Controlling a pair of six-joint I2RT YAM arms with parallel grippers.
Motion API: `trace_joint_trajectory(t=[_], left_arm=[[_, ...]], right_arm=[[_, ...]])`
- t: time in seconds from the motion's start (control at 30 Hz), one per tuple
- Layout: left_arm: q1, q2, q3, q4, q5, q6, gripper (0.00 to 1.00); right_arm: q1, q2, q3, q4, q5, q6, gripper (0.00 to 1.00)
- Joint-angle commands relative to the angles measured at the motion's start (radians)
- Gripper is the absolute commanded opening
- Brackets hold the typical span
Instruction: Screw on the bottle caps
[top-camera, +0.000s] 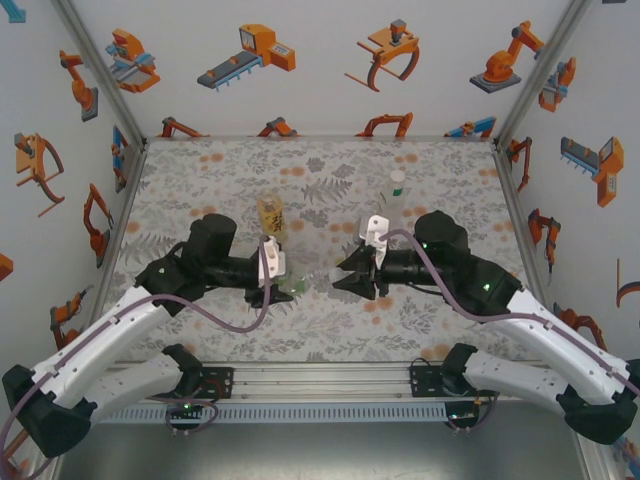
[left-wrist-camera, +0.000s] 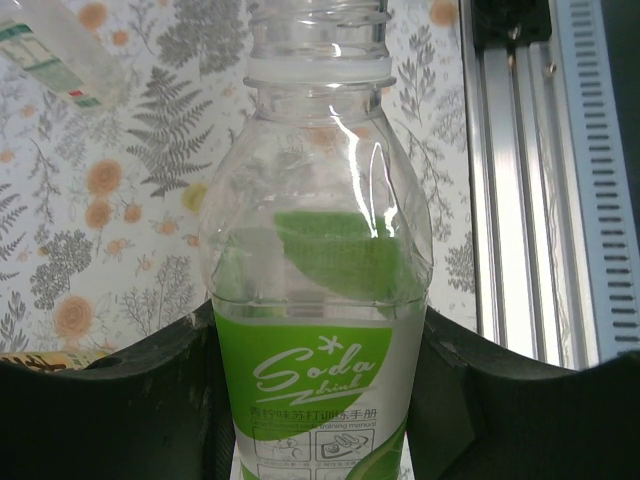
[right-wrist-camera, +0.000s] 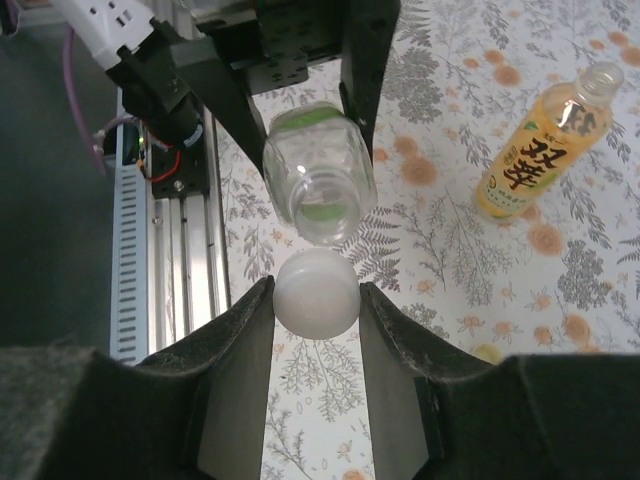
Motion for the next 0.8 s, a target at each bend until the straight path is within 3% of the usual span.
trace_joint_trajectory(t=[0.0, 0.23, 0.77], left_arm=[[-0.037, 0.018, 0.038, -0.083, -0.084, 0.066, 0.00], [-0.061, 0.023, 0.038, -0.092, -0.092, 0.074, 0.00], [-0.060, -0.004, 0.030, -0.063, -0.078, 0.053, 0.00]], right_arm=[[0.002, 0.009, 0.024, -0.016, -0.060, -0.103, 0.14], [0.025, 0.042, 0.010, 0.001, -0.061, -0.185, 0.12], [0.066, 0.079, -0.076, 0.156, -0.010, -0.150, 0.11]])
